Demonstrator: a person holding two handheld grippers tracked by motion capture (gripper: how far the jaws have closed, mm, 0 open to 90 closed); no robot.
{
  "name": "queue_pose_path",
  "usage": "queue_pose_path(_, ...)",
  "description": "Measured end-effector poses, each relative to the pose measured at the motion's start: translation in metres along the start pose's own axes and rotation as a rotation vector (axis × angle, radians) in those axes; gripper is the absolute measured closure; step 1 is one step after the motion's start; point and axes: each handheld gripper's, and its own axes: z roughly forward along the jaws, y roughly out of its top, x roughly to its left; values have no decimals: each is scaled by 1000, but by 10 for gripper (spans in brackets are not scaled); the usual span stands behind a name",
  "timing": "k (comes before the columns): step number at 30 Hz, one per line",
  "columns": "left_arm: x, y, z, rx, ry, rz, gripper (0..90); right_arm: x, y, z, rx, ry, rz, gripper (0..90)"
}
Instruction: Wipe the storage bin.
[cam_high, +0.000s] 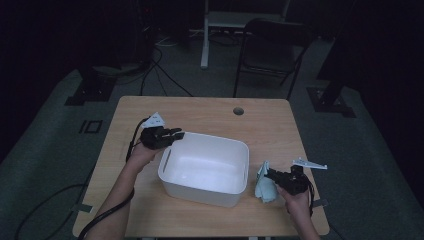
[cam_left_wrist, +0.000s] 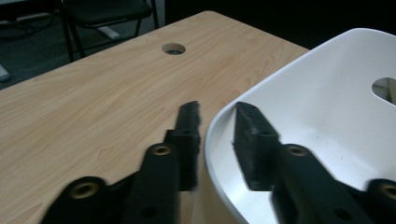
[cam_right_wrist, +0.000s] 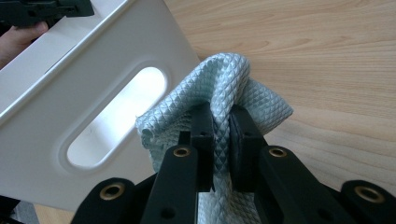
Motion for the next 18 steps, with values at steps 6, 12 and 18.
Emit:
queue_pose_path(6,-10,-5,-8,8,30,15,785,-1,0,0,-3,-3,5,821)
queue_pose_path(12,-19,-11,-18,6,27,12,799,-1,1,-2,-8,-5,10,821)
queue_pose_path(18,-16,-7,-11,8,-26,-2,676,0,1,-3,-13,-4,10,821)
